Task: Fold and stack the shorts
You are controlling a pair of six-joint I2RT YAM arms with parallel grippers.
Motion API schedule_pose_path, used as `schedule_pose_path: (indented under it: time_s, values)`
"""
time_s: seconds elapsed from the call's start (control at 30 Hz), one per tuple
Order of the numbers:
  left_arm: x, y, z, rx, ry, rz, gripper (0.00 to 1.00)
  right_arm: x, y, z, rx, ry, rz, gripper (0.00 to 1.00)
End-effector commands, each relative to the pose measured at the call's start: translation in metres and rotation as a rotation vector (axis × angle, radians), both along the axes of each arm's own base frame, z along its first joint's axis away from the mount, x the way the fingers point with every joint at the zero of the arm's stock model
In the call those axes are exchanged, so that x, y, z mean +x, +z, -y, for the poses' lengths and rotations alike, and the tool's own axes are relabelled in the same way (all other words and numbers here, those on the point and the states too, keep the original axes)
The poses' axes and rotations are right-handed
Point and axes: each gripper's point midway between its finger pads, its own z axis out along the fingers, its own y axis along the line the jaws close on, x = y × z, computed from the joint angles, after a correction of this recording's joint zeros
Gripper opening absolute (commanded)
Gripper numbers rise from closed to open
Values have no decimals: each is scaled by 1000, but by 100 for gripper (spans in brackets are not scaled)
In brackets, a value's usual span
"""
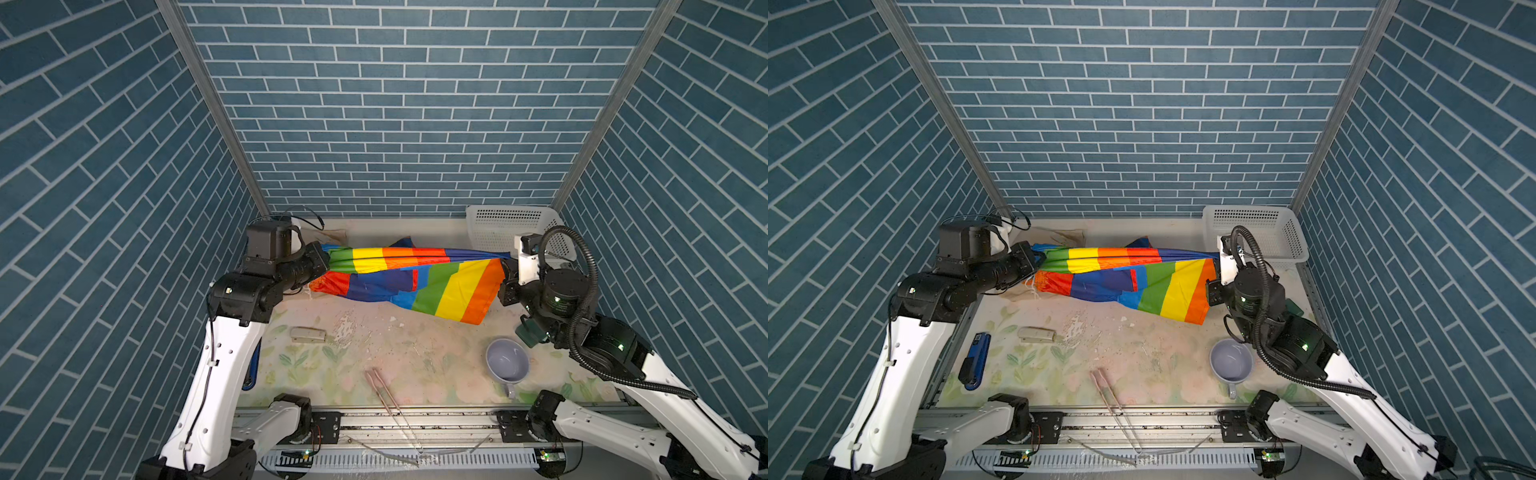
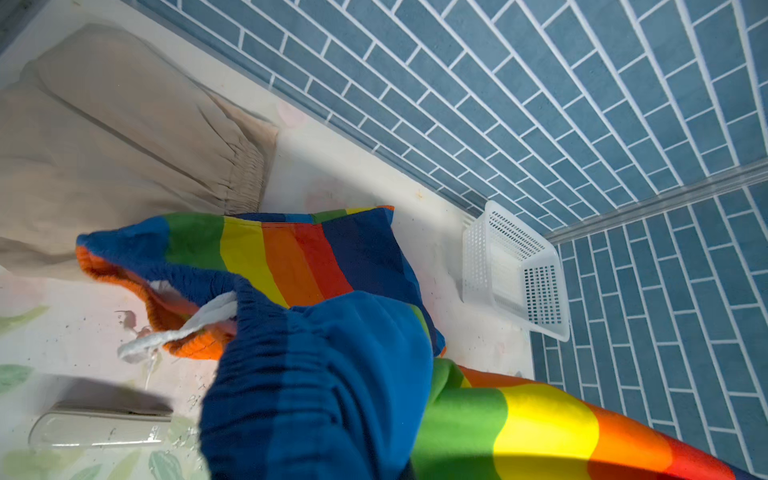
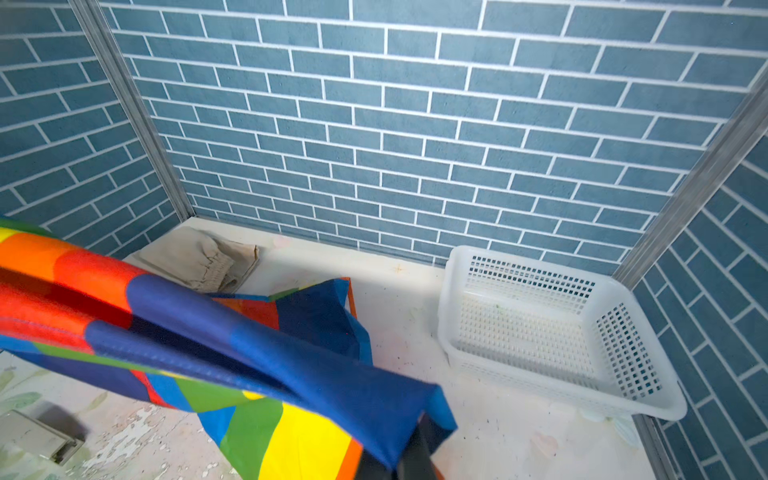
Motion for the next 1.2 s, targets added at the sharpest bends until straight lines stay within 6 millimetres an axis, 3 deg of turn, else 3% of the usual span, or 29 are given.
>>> schedule_pose_path:
  time_s: [0.0,0.2,0.4,0.67,0.83,1.03,1.17]
  values:
    - [-17,-19,-13,28,69,-40,0,-10,34,42,77,-127,79,0]
    - [-46,-68,-17,3,88,-127,0,-4,0,30,38,-109,2,0]
    - [-60,-133,-27,30,140,-237,0,33,-19,9,-102,-168,14,0]
    - [-50,-196,-32,-8,198,-353,0,136,-83,-12,-61,-153,-203,0]
    - [-44,-239,-46,-85,259,-441,0,193,-128,-46,-88,-85,-324,0]
    - [-35,-262,-66,-128,320,-485,0,253,-161,-90,-98,-1,-381,0]
    - [-25,-276,-74,-116,331,-528,0,290,-179,-109,-118,11,-399,0]
